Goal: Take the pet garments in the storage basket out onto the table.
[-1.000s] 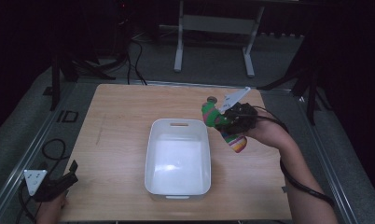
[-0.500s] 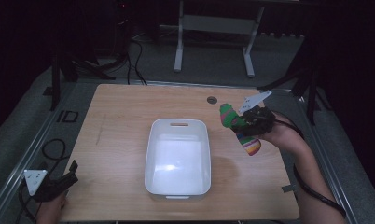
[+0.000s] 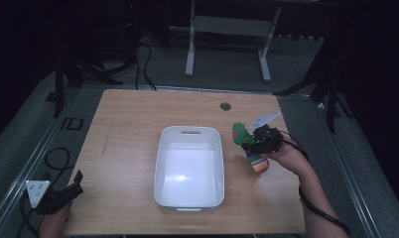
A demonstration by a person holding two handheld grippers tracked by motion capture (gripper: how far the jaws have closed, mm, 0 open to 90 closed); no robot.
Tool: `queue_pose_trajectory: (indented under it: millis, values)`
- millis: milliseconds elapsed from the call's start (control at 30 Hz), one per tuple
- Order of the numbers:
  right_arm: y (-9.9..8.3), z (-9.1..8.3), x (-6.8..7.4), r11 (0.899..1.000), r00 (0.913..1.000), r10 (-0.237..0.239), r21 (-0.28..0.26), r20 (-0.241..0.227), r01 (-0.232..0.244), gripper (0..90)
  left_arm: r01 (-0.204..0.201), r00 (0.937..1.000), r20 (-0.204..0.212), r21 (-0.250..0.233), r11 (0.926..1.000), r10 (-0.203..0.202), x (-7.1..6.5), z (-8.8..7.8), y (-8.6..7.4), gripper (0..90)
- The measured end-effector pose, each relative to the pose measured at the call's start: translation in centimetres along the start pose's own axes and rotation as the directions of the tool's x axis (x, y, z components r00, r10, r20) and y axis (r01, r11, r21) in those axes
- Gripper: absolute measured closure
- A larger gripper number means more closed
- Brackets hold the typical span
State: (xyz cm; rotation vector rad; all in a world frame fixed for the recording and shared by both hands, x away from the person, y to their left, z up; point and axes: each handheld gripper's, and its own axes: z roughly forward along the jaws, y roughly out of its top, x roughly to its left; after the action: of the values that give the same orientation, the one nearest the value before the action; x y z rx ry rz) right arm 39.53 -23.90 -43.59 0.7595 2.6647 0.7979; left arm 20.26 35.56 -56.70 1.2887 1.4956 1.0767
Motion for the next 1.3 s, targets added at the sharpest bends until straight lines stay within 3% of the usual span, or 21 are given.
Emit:
queue_pose_trajectory:
  millis: [333, 667, 767, 933, 1100, 1300]
  values:
    - [-2.6, 5.2, -0.3, 0.996, 0.9984, 0.056, 0.065, -0.001, -0.056, 60.7, -0.001, 1.0000, 0.002, 0.001, 1.0000, 0.001, 0.0, 0.0, 0.0, 0.9]
    - [-4.2, 8.5, -0.3, 0.990, 0.9974, 0.072, 0.119, -0.004, -0.071, 59.2, -0.001, 1.0000, 0.001, 0.000, 1.0000, 0.001, 0.0, 0.0, 0.0, 0.9]
    - [-4.1, 8.5, -0.3, 0.991, 0.9966, 0.082, 0.111, -0.008, -0.080, 57.5, 0.000, 1.0000, 0.001, 0.001, 1.0000, 0.000, 0.0, 0.0, 0.0, 1.0]
    - [-3.2, 7.8, -0.1, 0.991, 0.9978, 0.065, 0.120, -0.011, -0.063, 38.8, 0.001, 1.0000, 0.000, 0.000, 1.0000, -0.001, 0.0, 0.0, 0.0, 0.9]
    - [-2.4, 6.0, 0.1, 0.996, 0.9982, 0.054, 0.078, -0.024, -0.052, 31.1, 0.001, 1.0000, 0.000, 0.000, 1.0000, -0.001, 0.0, 0.0, 0.0, 0.9]
    - [-2.3, 3.4, 0.0, 0.998, 0.9979, 0.063, 0.014, -0.012, -0.063, 13.8, 0.001, 1.0000, 0.000, 0.000, 1.0000, -0.001, 0.0, 0.0, 0.0, 0.9]
